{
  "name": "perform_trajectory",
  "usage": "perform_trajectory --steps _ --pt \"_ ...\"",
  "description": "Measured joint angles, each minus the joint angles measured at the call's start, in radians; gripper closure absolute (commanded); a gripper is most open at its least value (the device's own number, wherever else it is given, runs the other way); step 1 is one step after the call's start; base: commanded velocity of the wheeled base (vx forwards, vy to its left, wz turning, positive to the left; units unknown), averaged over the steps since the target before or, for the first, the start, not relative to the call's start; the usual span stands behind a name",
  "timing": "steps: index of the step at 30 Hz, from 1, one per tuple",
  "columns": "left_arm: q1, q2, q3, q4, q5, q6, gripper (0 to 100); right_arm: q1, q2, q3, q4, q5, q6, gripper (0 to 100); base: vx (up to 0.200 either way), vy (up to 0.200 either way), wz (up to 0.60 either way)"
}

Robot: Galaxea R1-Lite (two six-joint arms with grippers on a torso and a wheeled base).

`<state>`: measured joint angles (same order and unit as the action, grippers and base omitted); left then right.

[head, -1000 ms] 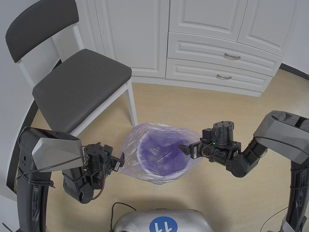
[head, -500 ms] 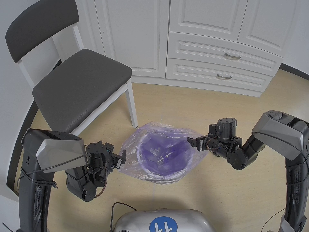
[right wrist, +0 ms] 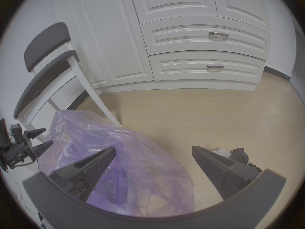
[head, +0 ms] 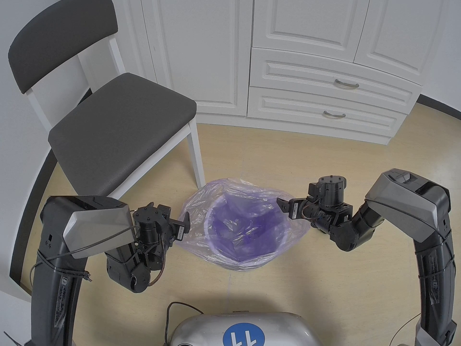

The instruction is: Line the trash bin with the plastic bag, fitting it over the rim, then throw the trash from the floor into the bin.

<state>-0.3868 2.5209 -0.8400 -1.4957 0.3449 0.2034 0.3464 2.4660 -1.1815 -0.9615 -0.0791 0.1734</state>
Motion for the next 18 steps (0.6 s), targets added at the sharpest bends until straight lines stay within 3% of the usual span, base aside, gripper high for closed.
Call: perform_trajectory --steps 10,18 --pt "0.0 0.043 -0.089 0.004 0.021 -0.028 0 0.011 0.082 -0.169 0.008 -0.068 0.116 0 0.0 0.0 0.0" --pt "0.012 0.102 -0.175 0.008 0.022 -0.041 0 0.006 0.15 -0.24 0.013 -0.079 0.127 0 0.0 0.0 0.0"
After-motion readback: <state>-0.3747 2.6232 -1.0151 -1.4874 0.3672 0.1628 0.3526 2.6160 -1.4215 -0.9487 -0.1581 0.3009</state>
